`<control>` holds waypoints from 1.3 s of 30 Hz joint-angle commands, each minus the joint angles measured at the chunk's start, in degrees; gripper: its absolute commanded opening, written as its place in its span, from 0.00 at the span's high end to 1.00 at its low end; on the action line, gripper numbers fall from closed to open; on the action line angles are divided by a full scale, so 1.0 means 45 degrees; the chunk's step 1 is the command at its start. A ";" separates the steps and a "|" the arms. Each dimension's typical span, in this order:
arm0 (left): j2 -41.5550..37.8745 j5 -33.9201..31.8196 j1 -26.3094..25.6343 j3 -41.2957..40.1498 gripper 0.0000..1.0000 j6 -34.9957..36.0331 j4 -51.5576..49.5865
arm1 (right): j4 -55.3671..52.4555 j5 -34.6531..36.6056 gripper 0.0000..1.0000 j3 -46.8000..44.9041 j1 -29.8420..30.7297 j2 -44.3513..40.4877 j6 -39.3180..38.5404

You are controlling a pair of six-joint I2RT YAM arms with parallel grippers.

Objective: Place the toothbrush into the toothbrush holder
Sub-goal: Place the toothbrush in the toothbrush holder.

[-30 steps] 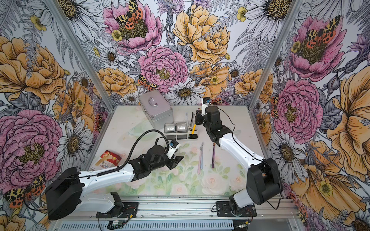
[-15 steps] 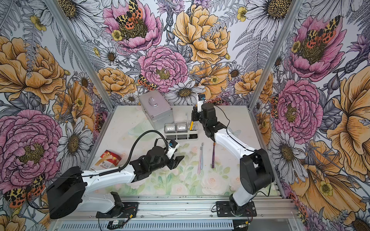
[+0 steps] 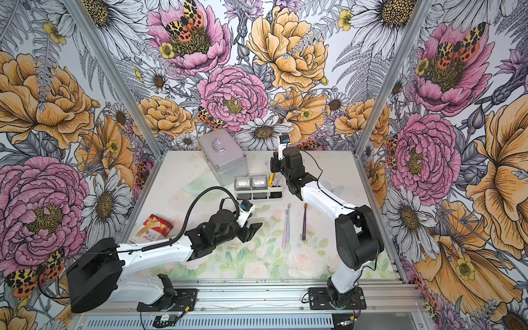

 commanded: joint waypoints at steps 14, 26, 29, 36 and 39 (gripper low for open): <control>0.0405 -0.0141 0.0223 0.0048 0.36 -0.0110 0.0334 | 0.1115 0.0926 1.00 -0.0067 0.0411 0.0996 -0.0347; 0.0490 0.0100 0.0252 0.0229 0.36 -0.0083 0.0293 | 0.4581 0.2141 1.00 -0.2310 0.1589 0.0320 -0.1791; 0.0503 0.0101 0.0272 0.0268 0.36 -0.0090 0.0275 | 0.5132 0.2321 1.00 -0.2767 0.1819 0.0188 -0.1937; 0.0408 0.0179 0.0272 0.0268 0.35 -0.0129 0.0207 | 0.6323 0.2914 1.00 -0.3434 0.2295 0.0254 -0.2581; 0.0314 0.0157 0.0272 0.0248 0.35 -0.0127 0.0164 | 0.6658 0.3188 1.00 -0.3534 0.2461 0.0329 -0.2876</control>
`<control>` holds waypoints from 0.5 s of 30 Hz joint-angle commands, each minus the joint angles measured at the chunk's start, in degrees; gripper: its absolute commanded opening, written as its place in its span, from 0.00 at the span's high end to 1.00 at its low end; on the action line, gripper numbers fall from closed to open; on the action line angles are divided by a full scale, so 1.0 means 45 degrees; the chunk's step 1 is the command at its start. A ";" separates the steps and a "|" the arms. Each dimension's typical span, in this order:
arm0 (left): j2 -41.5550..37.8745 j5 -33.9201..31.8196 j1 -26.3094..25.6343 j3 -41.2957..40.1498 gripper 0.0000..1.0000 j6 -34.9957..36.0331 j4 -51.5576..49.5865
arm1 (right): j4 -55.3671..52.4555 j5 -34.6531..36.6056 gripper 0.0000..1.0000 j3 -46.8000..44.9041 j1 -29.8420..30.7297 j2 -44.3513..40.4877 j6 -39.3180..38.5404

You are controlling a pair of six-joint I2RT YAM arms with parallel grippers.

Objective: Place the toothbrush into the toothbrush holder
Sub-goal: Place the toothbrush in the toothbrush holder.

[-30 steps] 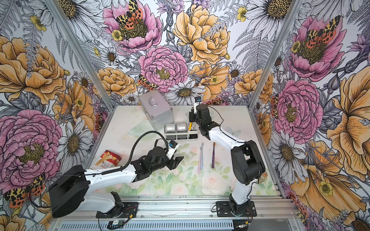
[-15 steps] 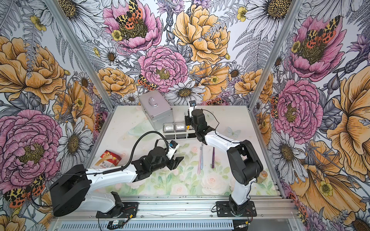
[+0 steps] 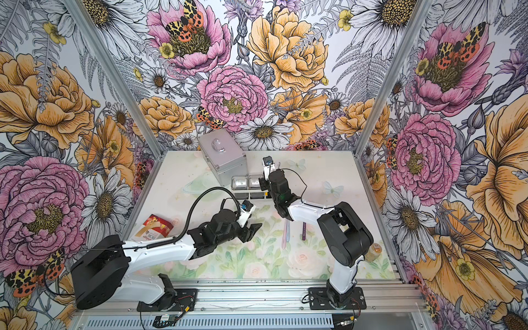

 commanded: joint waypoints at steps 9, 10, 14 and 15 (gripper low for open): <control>-0.0198 0.0199 0.0140 0.0229 0.35 -0.0148 0.0087 | 0.1455 0.1317 1.00 -0.0154 0.0703 -0.0145 -0.1373; -0.0196 0.0200 0.0140 0.0229 0.35 -0.0149 0.0095 | 0.1518 0.1389 1.00 -0.0201 0.0727 -0.0110 -0.1415; -0.0198 0.0209 0.0160 0.0200 0.35 -0.0149 0.0090 | 0.1798 0.1800 1.00 -0.0332 0.0872 0.0040 -0.1636; -0.0215 0.0199 0.0160 0.0193 0.35 -0.0149 0.0093 | 0.1869 0.1872 1.00 -0.0365 0.0898 0.0081 -0.1713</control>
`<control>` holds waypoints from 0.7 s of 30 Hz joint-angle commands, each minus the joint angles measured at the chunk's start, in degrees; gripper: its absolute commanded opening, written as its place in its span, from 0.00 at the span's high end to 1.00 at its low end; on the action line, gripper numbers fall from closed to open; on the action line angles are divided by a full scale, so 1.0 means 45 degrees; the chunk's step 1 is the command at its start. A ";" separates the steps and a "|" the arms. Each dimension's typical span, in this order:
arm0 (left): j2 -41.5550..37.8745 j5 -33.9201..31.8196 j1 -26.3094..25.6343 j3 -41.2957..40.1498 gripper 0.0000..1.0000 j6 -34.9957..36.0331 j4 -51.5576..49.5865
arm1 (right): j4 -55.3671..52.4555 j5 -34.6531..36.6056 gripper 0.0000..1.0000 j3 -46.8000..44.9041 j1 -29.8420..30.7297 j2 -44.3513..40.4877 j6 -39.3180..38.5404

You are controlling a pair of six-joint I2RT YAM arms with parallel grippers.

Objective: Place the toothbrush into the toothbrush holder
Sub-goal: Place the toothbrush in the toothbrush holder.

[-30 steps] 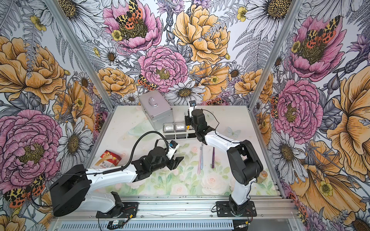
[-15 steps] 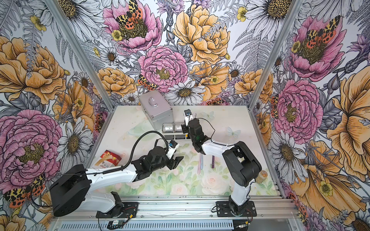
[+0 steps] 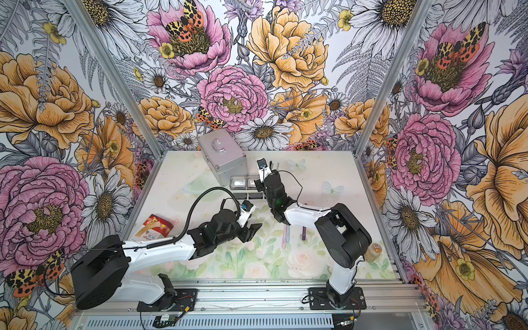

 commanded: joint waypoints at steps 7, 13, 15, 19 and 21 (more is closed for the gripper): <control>-0.0197 0.0184 0.0174 0.0168 0.35 -0.0156 0.0100 | 0.0825 0.1086 1.00 -0.0239 0.0276 0.0383 -0.0730; -0.0080 0.0233 0.0179 0.0209 0.35 -0.0168 0.0100 | 0.1025 0.1477 1.00 -0.0413 0.0338 0.0566 -0.0783; -0.0081 0.0228 0.0180 0.0209 0.35 -0.0188 0.0095 | 0.1140 0.1581 1.00 -0.0529 0.0343 0.0663 -0.0741; -0.0071 0.0238 0.0179 0.0219 0.35 -0.0188 0.0103 | 0.1305 0.1898 1.00 -0.0676 0.0347 0.0775 -0.0370; -0.0037 0.0257 0.0179 0.0229 0.35 -0.0186 0.0120 | 0.1441 0.1862 1.00 -0.0737 0.0335 0.0819 -0.0268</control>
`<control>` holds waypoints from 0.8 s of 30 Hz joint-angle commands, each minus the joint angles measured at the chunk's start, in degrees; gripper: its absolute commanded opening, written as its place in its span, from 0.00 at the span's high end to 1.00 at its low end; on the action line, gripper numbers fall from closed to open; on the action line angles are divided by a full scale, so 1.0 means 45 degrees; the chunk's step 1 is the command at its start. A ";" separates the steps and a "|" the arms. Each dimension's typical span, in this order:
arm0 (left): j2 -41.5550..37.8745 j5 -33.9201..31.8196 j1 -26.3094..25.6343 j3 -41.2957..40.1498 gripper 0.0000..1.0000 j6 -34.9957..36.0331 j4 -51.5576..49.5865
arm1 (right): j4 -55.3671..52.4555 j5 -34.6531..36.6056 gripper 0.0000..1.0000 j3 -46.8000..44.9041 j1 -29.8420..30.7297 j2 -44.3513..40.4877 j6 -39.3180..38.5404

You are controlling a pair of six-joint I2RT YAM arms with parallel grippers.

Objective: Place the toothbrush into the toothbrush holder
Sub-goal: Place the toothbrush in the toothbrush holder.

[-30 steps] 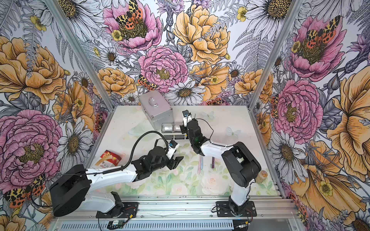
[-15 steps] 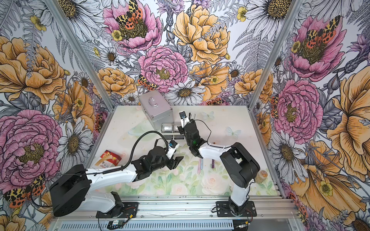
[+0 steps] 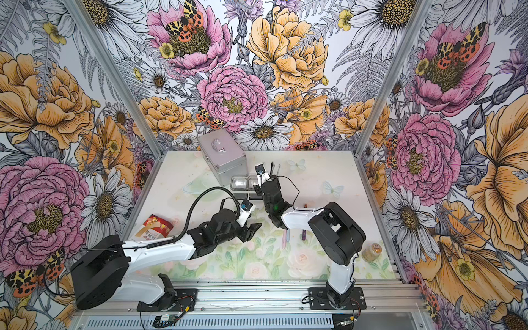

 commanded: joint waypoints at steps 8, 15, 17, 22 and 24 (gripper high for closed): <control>-0.0057 0.0268 0.0126 0.0209 0.35 -0.0097 0.0111 | 0.0555 0.0572 1.00 -0.0140 0.0048 0.0472 0.0298; -0.0017 0.0305 0.0122 0.0209 0.35 -0.0140 0.0113 | 0.0644 0.1041 1.00 -0.0119 0.0049 0.0787 0.0697; -0.0018 0.0372 0.0122 0.0205 0.34 -0.0140 0.0100 | 0.0668 0.1100 1.00 -0.0171 0.0049 0.0759 0.0816; -0.0076 0.0365 0.0122 0.0151 0.34 -0.0175 0.0105 | 0.0737 0.1168 0.72 -0.0281 0.0045 0.0518 0.0921; -0.0076 0.0345 0.0127 0.0141 0.34 -0.0217 0.0108 | 0.0749 0.1277 0.65 -0.0281 0.0045 0.0466 0.0917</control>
